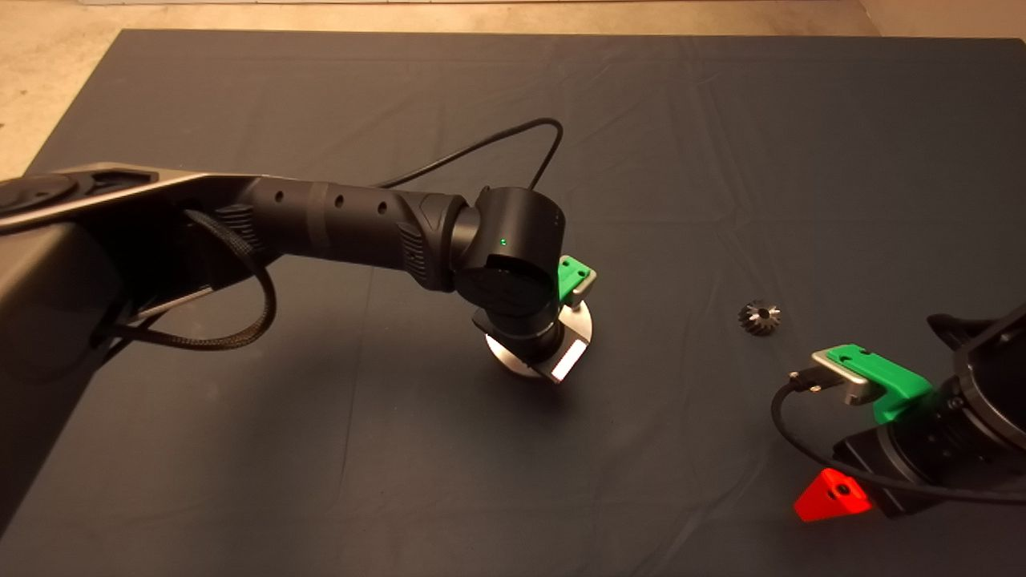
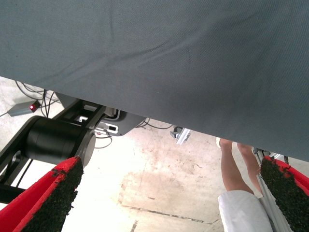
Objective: Install three planetary gears onto the carrier pins
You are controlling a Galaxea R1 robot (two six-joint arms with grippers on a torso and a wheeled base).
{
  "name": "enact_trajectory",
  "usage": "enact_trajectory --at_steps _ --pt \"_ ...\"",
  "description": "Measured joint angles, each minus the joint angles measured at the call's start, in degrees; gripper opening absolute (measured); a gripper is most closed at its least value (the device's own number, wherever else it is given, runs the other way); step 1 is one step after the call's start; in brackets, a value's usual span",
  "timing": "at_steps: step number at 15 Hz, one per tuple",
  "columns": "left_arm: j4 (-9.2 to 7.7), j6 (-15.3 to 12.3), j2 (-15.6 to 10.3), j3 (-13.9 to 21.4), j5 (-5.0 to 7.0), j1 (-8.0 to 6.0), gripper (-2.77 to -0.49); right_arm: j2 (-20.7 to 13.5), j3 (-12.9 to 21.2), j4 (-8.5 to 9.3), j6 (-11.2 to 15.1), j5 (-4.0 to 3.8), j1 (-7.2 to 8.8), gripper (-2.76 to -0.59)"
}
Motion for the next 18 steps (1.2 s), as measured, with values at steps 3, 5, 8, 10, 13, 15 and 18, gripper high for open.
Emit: enact_trajectory --at_steps 3,5,8,10,13,15,18 --pt "0.0 0.0 0.0 0.0 0.03 0.13 -2.5 0.0 0.0 -0.01 0.0 0.0 0.0 -0.63" --pt "0.01 0.0 0.0 0.0 0.06 0.18 -2.5 0.0 0.0 0.0 0.0 0.0 0.0 -0.63" --pt "0.28 0.3 0.0 0.3 0.28 0.44 -2.5 0.0 0.0 -0.01 0.0 0.0 0.0 -0.63" --pt "0.39 0.5 0.0 0.4 0.36 0.46 -2.5 0.0 0.0 0.0 0.0 0.0 0.0 -0.63" --pt "0.45 0.6 0.0 0.6 0.45 0.5 -2.5 0.0 0.0 0.0 0.0 0.0 0.0 -0.63" --pt "0.48 0.6 0.0 0.9 0.45 1.5 -2.51 0.0 0.0 0.0 0.0 -0.04 0.0 -0.63" --pt "-0.62 0.6 0.0 0.9 0.56 2.04 -2.51 0.0 0.0 -0.02 0.0 -0.02 0.0 -0.63"
